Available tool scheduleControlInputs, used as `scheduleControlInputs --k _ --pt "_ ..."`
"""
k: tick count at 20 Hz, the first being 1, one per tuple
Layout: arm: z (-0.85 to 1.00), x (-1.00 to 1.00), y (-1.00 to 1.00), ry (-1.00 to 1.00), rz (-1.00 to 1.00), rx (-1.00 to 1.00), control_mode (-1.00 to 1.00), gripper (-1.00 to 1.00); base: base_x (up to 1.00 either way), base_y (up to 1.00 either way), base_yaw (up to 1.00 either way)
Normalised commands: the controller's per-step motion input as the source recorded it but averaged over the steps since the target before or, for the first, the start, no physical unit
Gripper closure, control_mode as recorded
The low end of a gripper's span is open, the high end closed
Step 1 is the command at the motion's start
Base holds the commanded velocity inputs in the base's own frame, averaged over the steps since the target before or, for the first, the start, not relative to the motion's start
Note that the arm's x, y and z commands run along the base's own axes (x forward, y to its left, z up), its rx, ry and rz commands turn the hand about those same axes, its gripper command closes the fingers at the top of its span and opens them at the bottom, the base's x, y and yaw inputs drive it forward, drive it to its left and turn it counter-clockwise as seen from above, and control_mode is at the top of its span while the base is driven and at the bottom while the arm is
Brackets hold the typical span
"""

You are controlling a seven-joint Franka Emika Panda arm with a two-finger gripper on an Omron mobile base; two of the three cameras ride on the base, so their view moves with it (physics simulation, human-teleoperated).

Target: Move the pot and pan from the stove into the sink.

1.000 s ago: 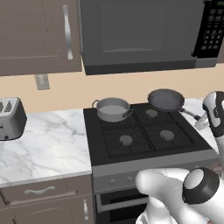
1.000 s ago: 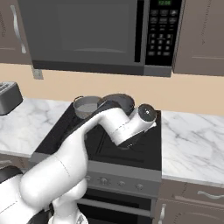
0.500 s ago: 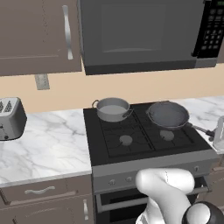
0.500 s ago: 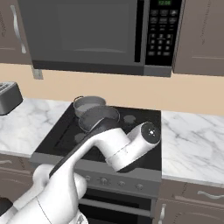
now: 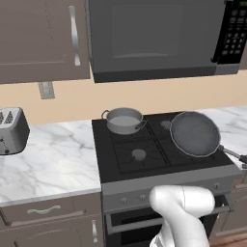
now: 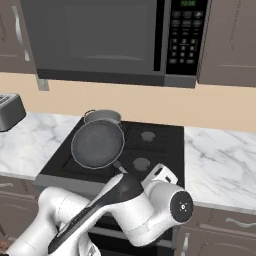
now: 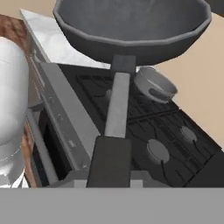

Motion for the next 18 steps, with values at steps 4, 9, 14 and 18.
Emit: scheduleControlInputs --k 4,9,14,18 --pt "0.0 -0.11 0.07 -0.16 0.0 0.0 -1.0 1.0 0.0 0.0 0.0" --pt "-0.02 -0.12 0.0 0.0 0.01 0.0 1.0 1.0 -0.14 0.0 0.01" --pt "0.0 0.0 0.0 0.0 0.0 0.0 1.0 1.0 -0.77 0.0 0.04" --pt "0.0 0.0 0.0 0.0 0.0 0.0 1.0 1.0 -0.57 0.0 0.03"
